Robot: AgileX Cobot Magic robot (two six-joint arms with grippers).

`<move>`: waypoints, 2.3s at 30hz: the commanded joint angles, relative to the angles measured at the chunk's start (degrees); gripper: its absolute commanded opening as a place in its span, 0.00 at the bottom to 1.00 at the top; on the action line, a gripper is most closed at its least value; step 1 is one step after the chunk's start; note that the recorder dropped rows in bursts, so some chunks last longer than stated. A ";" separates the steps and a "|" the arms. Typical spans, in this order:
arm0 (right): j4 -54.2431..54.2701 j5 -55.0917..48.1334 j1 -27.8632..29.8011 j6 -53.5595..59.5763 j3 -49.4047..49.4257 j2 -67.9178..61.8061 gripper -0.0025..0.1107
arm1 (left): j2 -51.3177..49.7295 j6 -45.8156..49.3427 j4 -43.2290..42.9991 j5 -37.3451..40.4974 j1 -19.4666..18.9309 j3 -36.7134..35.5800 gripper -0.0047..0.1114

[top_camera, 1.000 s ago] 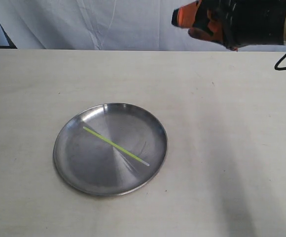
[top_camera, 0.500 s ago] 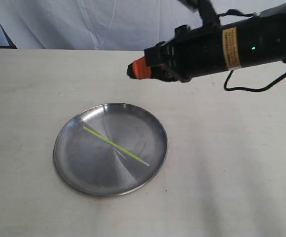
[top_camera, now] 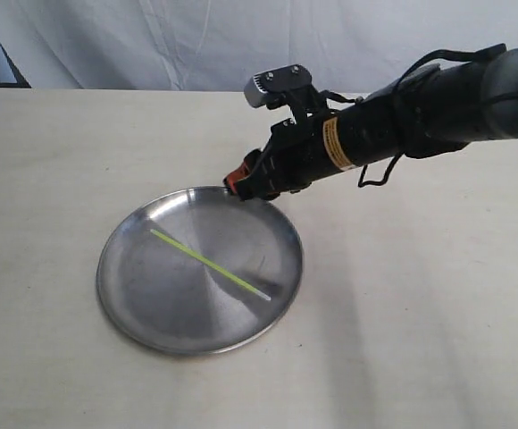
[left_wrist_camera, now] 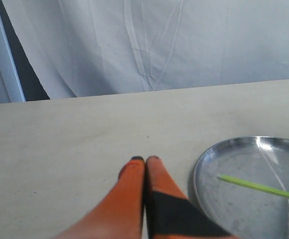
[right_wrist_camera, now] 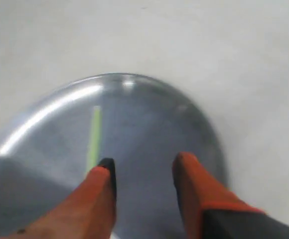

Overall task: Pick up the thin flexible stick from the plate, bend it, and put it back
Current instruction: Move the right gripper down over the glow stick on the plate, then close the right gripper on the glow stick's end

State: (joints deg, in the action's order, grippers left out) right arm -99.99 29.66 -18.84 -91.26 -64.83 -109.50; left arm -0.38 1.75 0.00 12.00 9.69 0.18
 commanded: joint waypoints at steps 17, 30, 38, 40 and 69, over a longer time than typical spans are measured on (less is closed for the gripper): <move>111.67 -78.43 -3.96 102.66 -2.95 4.00 0.14 | 0.38 -0.11 0.36 -0.50 0.12 -0.18 0.04; 116.95 -69.77 -14.88 117.17 -5.28 -3.35 0.46 | 0.38 -0.11 0.36 -0.50 0.12 -0.18 0.04; 116.95 -71.93 -14.88 116.40 -11.07 -8.68 0.46 | 0.38 -0.11 0.36 -0.50 0.12 -0.18 0.04; 116.95 -73.02 -14.88 116.36 -12.23 -10.03 0.46 | 0.38 -0.11 0.36 -0.50 0.12 -0.18 0.04; 104.30 -78.06 -14.88 107.56 -13.15 -14.89 0.02 | 0.38 -0.11 0.36 -0.50 0.12 -0.18 0.04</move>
State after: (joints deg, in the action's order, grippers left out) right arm 7.83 -45.29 -33.87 17.35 -79.12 -122.48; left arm -0.38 1.75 0.00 12.00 9.69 0.18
